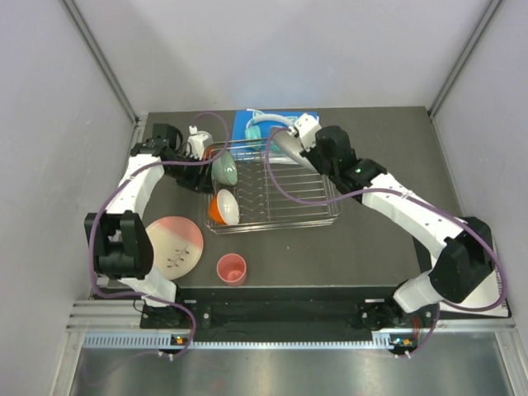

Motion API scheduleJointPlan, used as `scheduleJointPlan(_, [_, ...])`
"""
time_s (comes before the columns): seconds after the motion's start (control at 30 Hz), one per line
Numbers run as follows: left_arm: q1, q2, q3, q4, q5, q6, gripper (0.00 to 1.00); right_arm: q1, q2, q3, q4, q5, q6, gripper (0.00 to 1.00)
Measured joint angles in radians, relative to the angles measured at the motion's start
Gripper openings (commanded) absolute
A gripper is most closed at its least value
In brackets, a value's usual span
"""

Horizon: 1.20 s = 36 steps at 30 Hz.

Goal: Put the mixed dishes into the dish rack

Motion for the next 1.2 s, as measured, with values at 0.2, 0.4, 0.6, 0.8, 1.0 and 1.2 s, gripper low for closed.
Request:
scheduleJointPlan(0.2, [-0.016, 0.021, -0.016, 0.014, -0.015, 0.04, 0.53, -0.023, -0.008, 0.096, -0.087, -0.002, 0.079, 0.0])
scheduleJointPlan(0.4, [-0.08, 0.02, -0.047, 0.037, -0.079, 0.119, 0.48, -0.032, -0.063, 0.093, -0.16, -0.03, 0.139, 0.0])
scheduleJointPlan(0.6, [-0.198, 0.028, -0.047, 0.014, -0.14, 0.193, 0.46, -0.07, -0.211, 0.003, -0.162, -0.051, 0.174, 0.0])
scheduleJointPlan(0.8, [-0.304, 0.091, 0.041, -0.046, -0.242, 0.235, 0.42, -0.162, -0.338, -0.114, -0.124, -0.047, 0.195, 0.0])
scheduleJointPlan(1.0, [-0.391, 0.129, 0.089, -0.071, -0.34, 0.341, 0.42, -0.2, -0.439, -0.226, -0.105, -0.038, 0.202, 0.0])
scheduleJointPlan(1.2, [-0.463, 0.212, 0.188, -0.105, -0.432, 0.415, 0.43, -0.2, -0.531, -0.289, -0.093, -0.036, 0.224, 0.0])
